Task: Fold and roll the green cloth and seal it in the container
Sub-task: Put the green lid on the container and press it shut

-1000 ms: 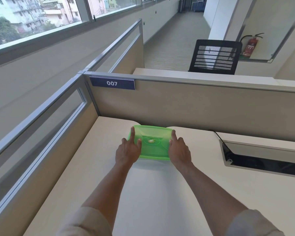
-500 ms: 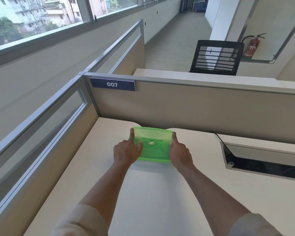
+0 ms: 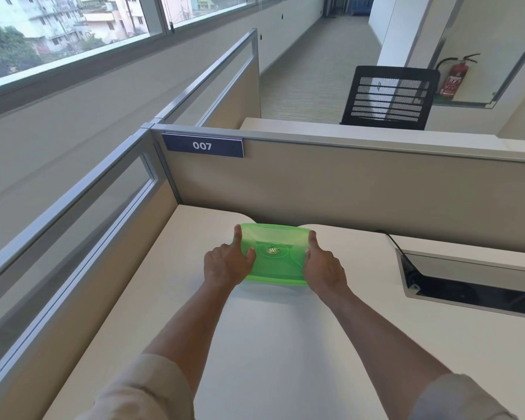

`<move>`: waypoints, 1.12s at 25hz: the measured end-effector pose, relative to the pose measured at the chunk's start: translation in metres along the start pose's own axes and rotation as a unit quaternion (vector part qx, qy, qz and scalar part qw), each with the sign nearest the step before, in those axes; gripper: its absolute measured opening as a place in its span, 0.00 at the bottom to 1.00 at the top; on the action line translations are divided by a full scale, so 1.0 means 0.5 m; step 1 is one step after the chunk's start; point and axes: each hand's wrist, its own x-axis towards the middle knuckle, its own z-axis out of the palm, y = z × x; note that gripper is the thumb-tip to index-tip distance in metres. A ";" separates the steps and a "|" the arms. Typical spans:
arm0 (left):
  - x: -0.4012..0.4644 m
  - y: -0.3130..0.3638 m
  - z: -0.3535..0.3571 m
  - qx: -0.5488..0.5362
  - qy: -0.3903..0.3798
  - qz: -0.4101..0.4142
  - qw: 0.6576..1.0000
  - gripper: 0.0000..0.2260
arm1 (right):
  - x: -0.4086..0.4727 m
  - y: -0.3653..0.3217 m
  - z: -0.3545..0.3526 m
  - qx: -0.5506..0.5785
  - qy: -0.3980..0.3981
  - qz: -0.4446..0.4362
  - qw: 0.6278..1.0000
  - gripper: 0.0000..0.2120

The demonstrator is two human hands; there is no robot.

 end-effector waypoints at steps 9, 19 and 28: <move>-0.005 -0.001 0.009 -0.028 -0.013 -0.008 0.999 0.31 | 0.000 0.000 0.003 -0.007 0.001 -0.005 1.000 0.26; -0.012 0.031 -0.015 -0.040 0.026 0.061 0.997 0.32 | -0.005 -0.031 -0.017 -0.120 0.077 -0.044 0.989 0.20; -0.011 0.090 0.042 -0.065 -0.032 0.128 0.989 0.28 | 0.006 -0.061 0.012 -0.081 -0.006 -0.110 0.991 0.27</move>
